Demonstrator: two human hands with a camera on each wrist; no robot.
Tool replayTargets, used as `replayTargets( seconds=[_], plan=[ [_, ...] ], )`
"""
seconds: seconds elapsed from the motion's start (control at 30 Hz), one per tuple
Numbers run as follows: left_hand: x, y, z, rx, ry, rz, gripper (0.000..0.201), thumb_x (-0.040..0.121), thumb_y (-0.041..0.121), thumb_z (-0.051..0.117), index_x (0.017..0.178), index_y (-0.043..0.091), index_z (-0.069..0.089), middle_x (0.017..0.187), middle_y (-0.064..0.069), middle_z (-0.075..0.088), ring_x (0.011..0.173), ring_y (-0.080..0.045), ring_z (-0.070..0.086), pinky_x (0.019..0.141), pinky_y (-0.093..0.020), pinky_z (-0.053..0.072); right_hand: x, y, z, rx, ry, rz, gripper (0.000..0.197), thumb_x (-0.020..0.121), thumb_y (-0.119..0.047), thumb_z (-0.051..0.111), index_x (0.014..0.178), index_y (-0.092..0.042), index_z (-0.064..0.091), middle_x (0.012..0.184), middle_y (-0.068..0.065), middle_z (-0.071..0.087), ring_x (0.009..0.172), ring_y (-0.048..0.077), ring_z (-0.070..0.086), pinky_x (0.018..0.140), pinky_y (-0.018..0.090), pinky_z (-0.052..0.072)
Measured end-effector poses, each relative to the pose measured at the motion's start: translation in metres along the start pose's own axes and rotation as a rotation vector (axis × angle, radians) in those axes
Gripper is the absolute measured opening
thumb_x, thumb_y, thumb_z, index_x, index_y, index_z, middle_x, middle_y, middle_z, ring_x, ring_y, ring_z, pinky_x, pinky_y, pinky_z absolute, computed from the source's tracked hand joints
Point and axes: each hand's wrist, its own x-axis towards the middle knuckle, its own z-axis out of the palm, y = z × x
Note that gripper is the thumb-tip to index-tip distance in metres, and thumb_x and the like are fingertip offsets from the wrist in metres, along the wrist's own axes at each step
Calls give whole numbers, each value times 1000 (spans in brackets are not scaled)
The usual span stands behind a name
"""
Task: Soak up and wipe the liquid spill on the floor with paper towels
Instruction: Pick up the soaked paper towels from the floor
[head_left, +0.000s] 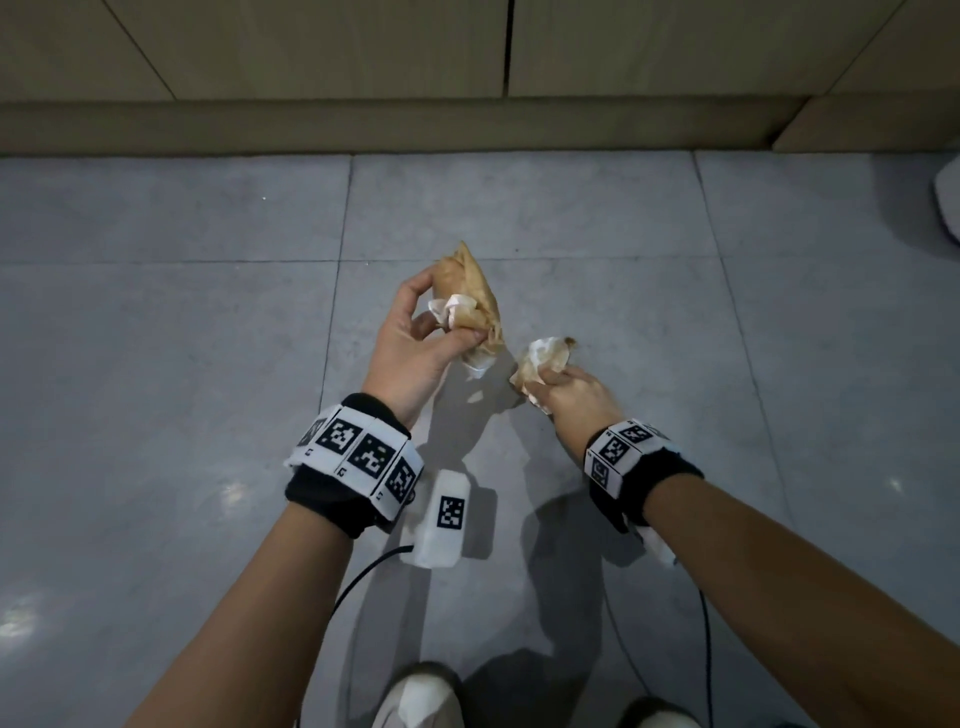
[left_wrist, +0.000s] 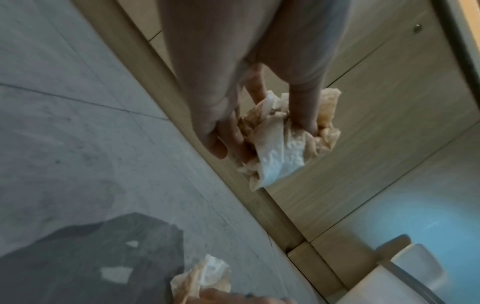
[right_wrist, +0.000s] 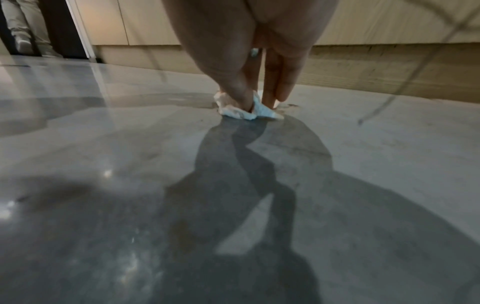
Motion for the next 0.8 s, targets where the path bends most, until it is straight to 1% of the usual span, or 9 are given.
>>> replayTargets(
  seconds=[0.07, 0.13, 0.2, 0.3, 0.4, 0.47, 0.57, 0.7, 0.8],
  plan=[
    [0, 3, 3, 35, 18, 27, 58, 77, -14, 61, 109, 32, 47, 94, -4, 61, 87, -13, 61, 78, -25, 53, 0, 0, -2, 47, 3, 15, 49, 92, -4, 41, 138, -20, 45, 139, 6, 47, 130, 27, 37, 99, 33, 38],
    [-1, 2, 7, 33, 9, 29, 58, 77, -15, 60, 113, 29, 46, 93, -3, 62, 86, -12, 61, 79, -25, 54, -1, 0, -2, 122, 17, 53, 43, 94, -10, 44, 133, -24, 52, 137, 8, 48, 127, 26, 41, 98, 31, 39],
    [-1, -2, 9, -32, -32, 4, 56, 78, -16, 57, 111, 28, 47, 90, -5, 63, 80, -12, 63, 76, -25, 55, -4, -4, 0, 156, 38, 95, 37, 96, -16, 45, 131, -25, 54, 135, 10, 48, 125, 27, 43, 97, 31, 40],
    [0, -7, 10, -119, -64, -26, 53, 79, -17, 53, 108, 26, 49, 80, -3, 68, 72, -10, 67, 70, -23, 56, -6, -7, 1, 148, -11, 73, 40, 97, -10, 40, 135, -21, 49, 135, 10, 47, 128, 27, 40, 96, 35, 43],
    [0, -11, 10, -136, -79, -47, 52, 79, -17, 53, 108, 26, 50, 74, 2, 71, 70, -10, 68, 69, -23, 57, 0, -6, -8, 119, -23, 128, 35, 96, -12, 44, 129, -16, 55, 126, 14, 51, 118, 31, 51, 91, 34, 44],
    [0, -11, 11, -107, -75, -49, 53, 78, -16, 55, 107, 28, 50, 80, -1, 70, 76, -13, 67, 72, -24, 56, 8, 1, -17, 191, 70, 223, 32, 96, -15, 47, 125, -16, 59, 126, 14, 53, 117, 31, 51, 92, 33, 44],
    [0, -12, 13, -42, -63, -45, 56, 78, -16, 58, 108, 31, 49, 96, -8, 63, 91, -21, 62, 79, -28, 54, 13, 15, -25, 219, 227, 266, 35, 96, -10, 45, 128, -19, 56, 141, 9, 45, 127, 29, 42, 95, 34, 42],
    [4, -15, 17, -29, -33, -53, 56, 77, -15, 59, 112, 28, 48, 96, -8, 62, 89, -19, 62, 76, -25, 56, 18, 17, -23, 102, 47, 207, 44, 96, -3, 39, 140, -12, 39, 145, 18, 34, 133, 31, 33, 101, 37, 37],
    [5, -17, 21, -26, -37, -66, 56, 78, -14, 60, 115, 25, 47, 93, -7, 63, 84, -17, 63, 74, -24, 56, 23, 14, -24, 73, 49, 217, 44, 95, 3, 35, 139, -3, 38, 142, 21, 38, 134, 32, 32, 105, 34, 34]
  ],
)
